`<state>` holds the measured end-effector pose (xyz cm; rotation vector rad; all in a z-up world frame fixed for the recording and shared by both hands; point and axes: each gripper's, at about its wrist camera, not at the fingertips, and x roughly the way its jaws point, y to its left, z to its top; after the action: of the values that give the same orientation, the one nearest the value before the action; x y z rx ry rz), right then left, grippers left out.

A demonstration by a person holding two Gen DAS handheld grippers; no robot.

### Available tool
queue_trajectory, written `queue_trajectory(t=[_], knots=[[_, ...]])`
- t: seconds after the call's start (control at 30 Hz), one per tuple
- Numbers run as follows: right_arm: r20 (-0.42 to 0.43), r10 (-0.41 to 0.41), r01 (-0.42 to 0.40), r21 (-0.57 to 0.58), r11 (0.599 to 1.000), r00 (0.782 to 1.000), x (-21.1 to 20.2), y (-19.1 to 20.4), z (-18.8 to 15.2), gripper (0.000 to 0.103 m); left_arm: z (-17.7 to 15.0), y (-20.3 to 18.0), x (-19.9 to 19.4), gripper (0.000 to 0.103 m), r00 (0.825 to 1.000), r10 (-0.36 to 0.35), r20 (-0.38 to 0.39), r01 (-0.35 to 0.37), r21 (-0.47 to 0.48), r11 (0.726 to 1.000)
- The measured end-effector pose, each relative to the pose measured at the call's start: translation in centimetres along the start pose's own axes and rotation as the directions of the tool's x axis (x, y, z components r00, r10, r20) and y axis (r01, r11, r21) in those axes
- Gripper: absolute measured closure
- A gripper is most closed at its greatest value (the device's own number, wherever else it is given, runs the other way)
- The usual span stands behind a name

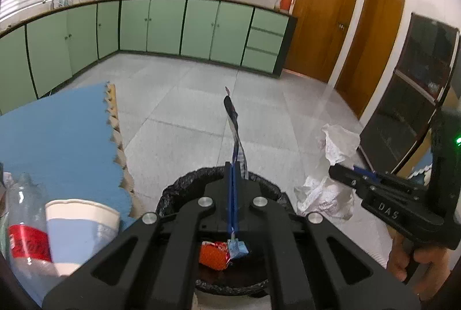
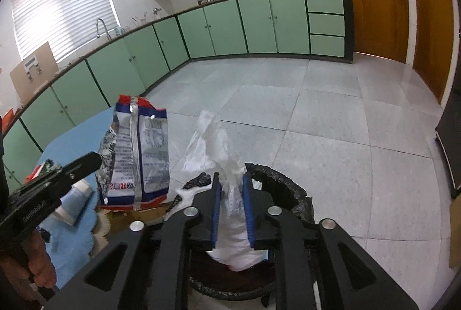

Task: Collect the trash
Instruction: 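Carry the snack bag and white bag to the bin and release both tools, then move both tools back over the mat toward the bottle and cup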

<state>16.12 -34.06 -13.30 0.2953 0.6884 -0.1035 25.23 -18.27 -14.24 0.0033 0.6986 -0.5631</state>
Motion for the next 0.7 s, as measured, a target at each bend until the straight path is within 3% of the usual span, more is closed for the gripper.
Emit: queue_trajectory(t=[0.1,0.2,0.27,0.37,0.43,0.5,0.7], knots=[[-0.008,-0.007,0.007,0.010,1.000,1.000,0.8,-0.6,0.1,0.077,-0.1,0.2,1.6,0.097,1.000,0.000,-0.031,0.000,0.000,1.000],[-0.007,-0.015,0.015,0.028,0.999,1.000,1.4,-1.3,0.2,0.062,-0.5,0.5,2.4,0.072,0.999,0.000,-0.048,0.000,-0.015,1.000],[0.001,-0.026,0.026,0.034,0.999,1.000,1.4,-1.5,0.3,0.059,-0.3,0.8,2.7,0.069,0.999,-0.002,-0.051,0.001,-0.025,1.000],[0.012,-0.054,0.053,0.039,0.998,0.998,1.2,-1.8,0.5,0.039,-0.2,1.0,2.2,0.064,0.999,-0.002,-0.042,0.000,-0.034,0.999],[0.034,-0.085,0.084,0.040,0.996,0.996,0.6,-1.5,0.4,0.020,0.0,1.2,1.4,0.052,1.000,0.009,-0.022,-0.010,-0.033,0.999],[0.057,-0.125,0.123,0.033,0.992,0.991,0.0,-1.2,0.4,0.010,0.0,1.4,0.1,0.044,1.000,0.028,-0.003,-0.028,-0.032,0.999],[0.098,-0.119,0.119,0.010,0.993,0.988,-1.3,0.3,0.5,0.006,-0.4,3.1,-4.8,0.025,0.991,0.120,0.067,-0.117,-0.040,0.992]])
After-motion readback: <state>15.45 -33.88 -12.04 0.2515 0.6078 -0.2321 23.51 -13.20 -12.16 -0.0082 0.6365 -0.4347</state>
